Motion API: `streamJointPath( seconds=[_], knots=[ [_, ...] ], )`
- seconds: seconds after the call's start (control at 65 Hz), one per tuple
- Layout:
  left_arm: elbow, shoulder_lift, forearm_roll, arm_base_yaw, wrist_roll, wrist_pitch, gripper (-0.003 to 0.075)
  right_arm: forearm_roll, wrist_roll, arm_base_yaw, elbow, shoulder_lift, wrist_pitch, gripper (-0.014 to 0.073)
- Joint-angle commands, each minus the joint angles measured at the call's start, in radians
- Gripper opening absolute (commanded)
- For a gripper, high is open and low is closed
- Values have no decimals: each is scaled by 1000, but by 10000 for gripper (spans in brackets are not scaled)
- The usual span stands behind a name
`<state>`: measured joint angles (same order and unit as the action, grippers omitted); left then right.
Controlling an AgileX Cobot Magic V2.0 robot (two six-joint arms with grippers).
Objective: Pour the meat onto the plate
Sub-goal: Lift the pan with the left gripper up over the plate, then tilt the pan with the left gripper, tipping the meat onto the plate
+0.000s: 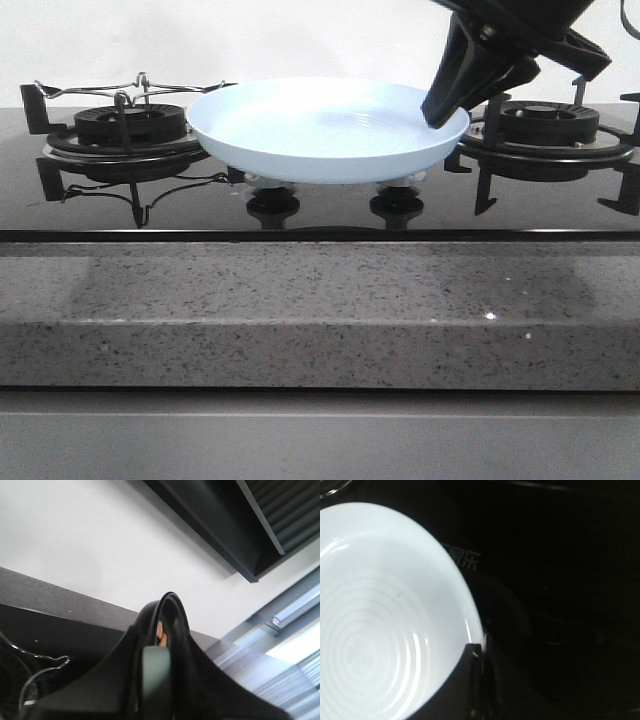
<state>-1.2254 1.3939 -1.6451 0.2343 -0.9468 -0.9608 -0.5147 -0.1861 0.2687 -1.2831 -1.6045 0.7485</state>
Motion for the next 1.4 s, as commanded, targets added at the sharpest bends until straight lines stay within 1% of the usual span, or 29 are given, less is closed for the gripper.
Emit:
streamJointPath(
  seconds=[0.0, 0.138, 0.231, 0.354, 0.477, 0.585, 0.692, 0.769, 1.062, 1.262, 1.385],
  knots=[
    [-30, -56, -82, -43, -14, -30, -20, -38, -8, 0, -26, 52, -38, -68],
    [-30, -67, -20, -115, -21, 18, -20, -38, -8, 0, -26, 52, -38, -68],
    [-28, -67, 16, -150, -26, 26, -20, -38, -8, 0, -26, 52, -38, -68],
    [-28, -67, 31, -193, -65, 49, -20, -38, -8, 0, -26, 52, -38, -68],
    [-28, -69, 98, -239, -78, 89, -20, -38, -8, 0, -26, 52, -38, -68],
    [-28, -84, 145, -279, -123, 142, -20, -38, -8, 0, -26, 52, -38, -68],
    [-28, -106, 150, -318, -207, 195, -20, -38, -8, 0, -26, 52, -38, -68],
    [-28, -120, 150, -340, -251, 209, -20, -38, -8, 0, -26, 52, -38, -68],
    [-28, -128, 150, -412, -451, 207, -20, -38, -8, 0, -26, 52, -38, -68],
    [-28, -128, 152, -448, -655, 170, -20, -38, -8, 0, -26, 52, -38, -68],
    [-28, -128, 154, -463, -737, 162, -20, -38, -8, 0, -26, 52, -38, -68]
  ],
)
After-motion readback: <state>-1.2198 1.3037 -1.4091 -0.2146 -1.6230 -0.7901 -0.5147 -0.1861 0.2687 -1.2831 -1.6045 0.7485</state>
